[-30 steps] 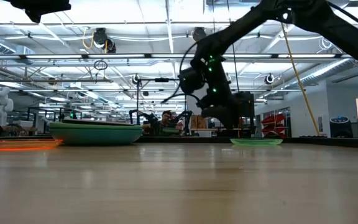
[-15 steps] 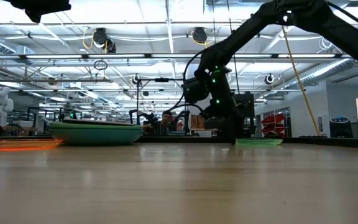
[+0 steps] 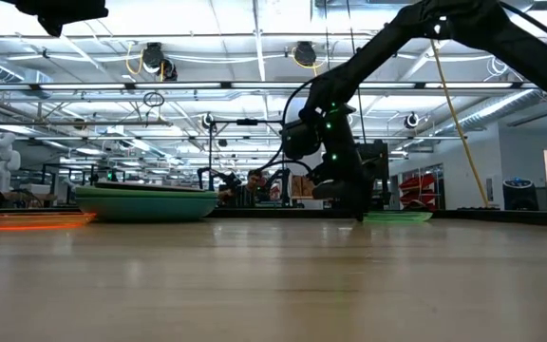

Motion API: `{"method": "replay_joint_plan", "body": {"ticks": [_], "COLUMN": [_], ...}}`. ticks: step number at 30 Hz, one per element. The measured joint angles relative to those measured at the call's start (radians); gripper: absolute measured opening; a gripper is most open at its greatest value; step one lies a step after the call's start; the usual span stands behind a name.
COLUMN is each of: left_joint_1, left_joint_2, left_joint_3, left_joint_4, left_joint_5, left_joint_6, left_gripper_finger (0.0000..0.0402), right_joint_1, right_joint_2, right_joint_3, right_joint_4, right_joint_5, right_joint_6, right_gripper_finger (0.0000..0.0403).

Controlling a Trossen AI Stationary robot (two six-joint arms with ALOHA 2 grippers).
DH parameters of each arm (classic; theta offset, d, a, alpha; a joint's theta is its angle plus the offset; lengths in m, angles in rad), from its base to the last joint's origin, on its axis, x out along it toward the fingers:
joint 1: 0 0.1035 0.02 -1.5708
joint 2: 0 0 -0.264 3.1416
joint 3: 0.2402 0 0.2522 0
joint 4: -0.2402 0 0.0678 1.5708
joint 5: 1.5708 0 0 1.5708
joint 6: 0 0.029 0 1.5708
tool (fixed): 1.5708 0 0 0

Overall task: Stack plastic plates
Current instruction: Stack the small green plate on top of the small pink plate

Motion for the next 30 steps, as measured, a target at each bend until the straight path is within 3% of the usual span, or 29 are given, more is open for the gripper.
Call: {"method": "replay_joint_plan", "body": {"ticks": [7, 17, 24, 30], "left_joint_1": [0.0, 0.0, 0.0, 0.0], "left_joint_2": [0.0, 0.0, 0.005, 0.02], "left_joint_3": [0.0, 0.0, 0.0, -0.019], "left_joint_4": [-0.001, -0.059, -0.155, -0.142], "left_joint_5": [0.0, 0.001, 0.001, -0.002], "left_joint_6": [-0.013, -0.116, -0.276, -0.344], "left_gripper_finger": [0.0122, 0.0122, 0.0122, 0.0122], "right_joint_1": [0.007, 0.08, 0.167, 0.277], "right_joint_2": [0.004, 0.004, 0.004, 0.003], "right_joint_3": [-0.002, 0.062, 0.221, 0.36], "right_joint_4": [0.0, -0.116, -0.086, 0.128], "right_joint_5": [0.035, 0.222, 0.224, 0.159], "right_joint_6": [-0.031, -0.055, -0.13, -0.311], "right_gripper_finger": [0.0005, 0.0003, 0.0002, 0.0001]}}
